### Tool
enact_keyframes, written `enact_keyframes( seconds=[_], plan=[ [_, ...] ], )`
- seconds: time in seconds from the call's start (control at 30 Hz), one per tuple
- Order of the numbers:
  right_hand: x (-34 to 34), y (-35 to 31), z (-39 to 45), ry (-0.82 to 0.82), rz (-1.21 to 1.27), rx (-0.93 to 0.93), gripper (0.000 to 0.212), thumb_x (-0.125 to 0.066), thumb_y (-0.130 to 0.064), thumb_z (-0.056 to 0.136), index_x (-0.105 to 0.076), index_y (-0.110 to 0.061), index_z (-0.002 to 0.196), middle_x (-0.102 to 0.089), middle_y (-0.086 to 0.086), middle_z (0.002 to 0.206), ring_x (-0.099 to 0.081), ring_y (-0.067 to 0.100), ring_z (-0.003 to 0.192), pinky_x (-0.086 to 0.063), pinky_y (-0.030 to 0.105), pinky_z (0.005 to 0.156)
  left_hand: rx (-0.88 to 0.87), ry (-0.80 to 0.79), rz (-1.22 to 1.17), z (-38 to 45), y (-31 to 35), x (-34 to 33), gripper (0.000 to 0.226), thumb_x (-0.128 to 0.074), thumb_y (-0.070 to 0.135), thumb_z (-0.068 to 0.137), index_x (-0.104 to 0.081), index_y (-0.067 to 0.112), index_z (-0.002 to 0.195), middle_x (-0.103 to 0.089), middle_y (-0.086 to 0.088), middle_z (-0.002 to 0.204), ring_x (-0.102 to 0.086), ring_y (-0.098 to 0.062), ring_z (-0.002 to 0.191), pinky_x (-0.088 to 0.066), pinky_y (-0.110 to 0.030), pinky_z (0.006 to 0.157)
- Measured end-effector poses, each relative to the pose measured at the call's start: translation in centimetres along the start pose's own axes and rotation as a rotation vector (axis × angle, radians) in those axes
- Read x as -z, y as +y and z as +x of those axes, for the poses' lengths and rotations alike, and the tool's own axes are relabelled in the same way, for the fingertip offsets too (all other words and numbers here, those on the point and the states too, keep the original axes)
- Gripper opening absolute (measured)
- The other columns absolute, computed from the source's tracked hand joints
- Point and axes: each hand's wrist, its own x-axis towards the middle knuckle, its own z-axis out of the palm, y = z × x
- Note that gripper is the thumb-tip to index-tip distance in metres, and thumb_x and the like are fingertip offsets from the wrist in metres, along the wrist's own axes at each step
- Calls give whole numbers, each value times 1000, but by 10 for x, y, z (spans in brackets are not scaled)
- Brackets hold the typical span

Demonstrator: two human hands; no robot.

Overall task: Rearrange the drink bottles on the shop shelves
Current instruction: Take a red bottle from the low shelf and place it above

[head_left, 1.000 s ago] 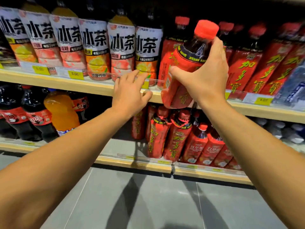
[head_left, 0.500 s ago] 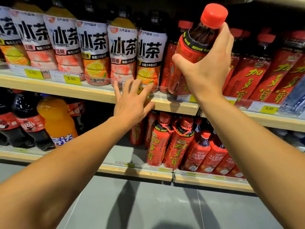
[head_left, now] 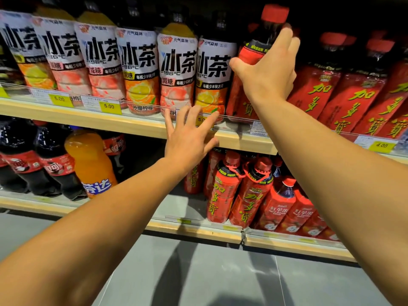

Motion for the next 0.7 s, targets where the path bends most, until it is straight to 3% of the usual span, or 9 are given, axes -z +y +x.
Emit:
enact_keyframes(
  seconds=[0.1, 0.23, 0.37, 0.53, 0.7],
  plan=[
    [-12, 3, 3, -68, -77, -95, 96, -77, -60, 68, -36, -18, 144, -43, 1, 143, -55, 33, 119, -47, 43, 86, 1, 24, -13, 0, -1, -2, 64, -62, 54, 89, -44, 33, 146, -42, -11, 144, -31, -35, 140, -11, -71, 114],
    [-17, 11, 2, -133, -90, -123, 94, -74, -60, 73, -33, -18, 146, -30, 2, 156, -52, 34, 124, -46, 44, 92, -3, 39, -13, -1, -1, -3, 64, -64, 53, 87, -46, 33, 145, -44, -11, 142, -33, -34, 139, -12, -72, 113],
    [-18, 24, -3, -206, -60, -78, 92, -74, -57, 74, -31, -16, 145, -18, 7, 161, -50, 32, 126, -48, 41, 88, 1, 22, -12, 0, 0, -2, 64, -63, 54, 87, -46, 33, 145, -44, -11, 143, -34, -34, 139, -13, -71, 113],
    [-10, 45, -11, -240, 82, 34, 93, -75, -44, 76, -23, -20, 149, -22, 6, 155, -47, 29, 126, -51, 44, 93, -1, -14, -4, -1, -1, 3, 64, -57, 55, 88, -44, 34, 147, -43, -11, 144, -33, -33, 139, -14, -70, 114],
    [1, 63, -49, -246, 93, 112, 96, -74, -38, 81, -16, -22, 156, -15, 4, 162, -26, 26, 145, -34, 41, 113, -39, -52, -2, -10, -5, 11, 67, -64, 46, 89, -41, 29, 150, -38, -10, 153, -27, -32, 146, -14, -67, 116]
  ],
)
